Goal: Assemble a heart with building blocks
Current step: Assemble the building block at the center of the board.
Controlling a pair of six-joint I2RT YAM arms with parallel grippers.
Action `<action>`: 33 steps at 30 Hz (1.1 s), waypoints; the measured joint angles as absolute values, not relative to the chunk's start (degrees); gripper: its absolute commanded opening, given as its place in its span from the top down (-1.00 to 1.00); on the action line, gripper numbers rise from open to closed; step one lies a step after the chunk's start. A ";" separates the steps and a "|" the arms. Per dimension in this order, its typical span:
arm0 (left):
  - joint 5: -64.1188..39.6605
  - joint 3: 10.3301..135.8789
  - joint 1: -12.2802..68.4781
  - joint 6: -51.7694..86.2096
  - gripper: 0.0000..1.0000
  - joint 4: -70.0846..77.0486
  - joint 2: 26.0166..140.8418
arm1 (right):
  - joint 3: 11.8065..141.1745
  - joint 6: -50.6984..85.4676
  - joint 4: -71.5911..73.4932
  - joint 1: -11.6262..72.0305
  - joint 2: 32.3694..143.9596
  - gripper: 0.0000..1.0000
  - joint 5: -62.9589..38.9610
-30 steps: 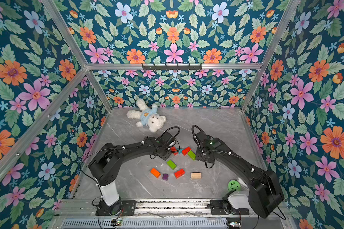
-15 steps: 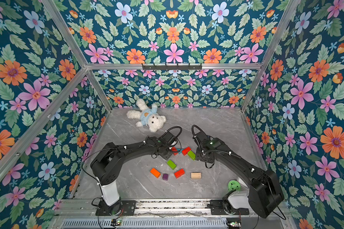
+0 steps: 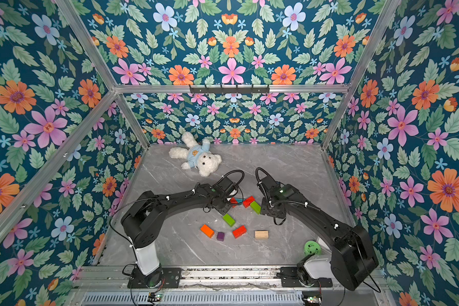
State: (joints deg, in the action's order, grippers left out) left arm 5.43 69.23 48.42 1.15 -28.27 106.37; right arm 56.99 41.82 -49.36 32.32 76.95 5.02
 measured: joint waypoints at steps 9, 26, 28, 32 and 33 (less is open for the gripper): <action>6.74 68.53 48.42 1.65 0.14 -28.29 103.44 | 56.93 41.82 -49.36 32.32 76.51 -0.22 4.89; -0.23 51.42 47.90 27.44 0.37 -21.76 85.56 | 56.38 41.76 -49.36 32.36 75.35 -0.35 4.86; -1.52 48.82 47.59 32.16 0.43 -19.11 85.36 | 56.31 41.76 -49.39 32.36 75.35 -0.35 4.84; -3.22 47.42 46.59 38.92 0.60 -14.37 86.52 | 56.51 41.54 -49.39 32.38 75.37 -0.36 4.69; -3.62 47.59 46.24 39.90 0.61 -13.45 87.09 | 56.62 41.54 -49.41 32.40 75.37 -0.36 4.69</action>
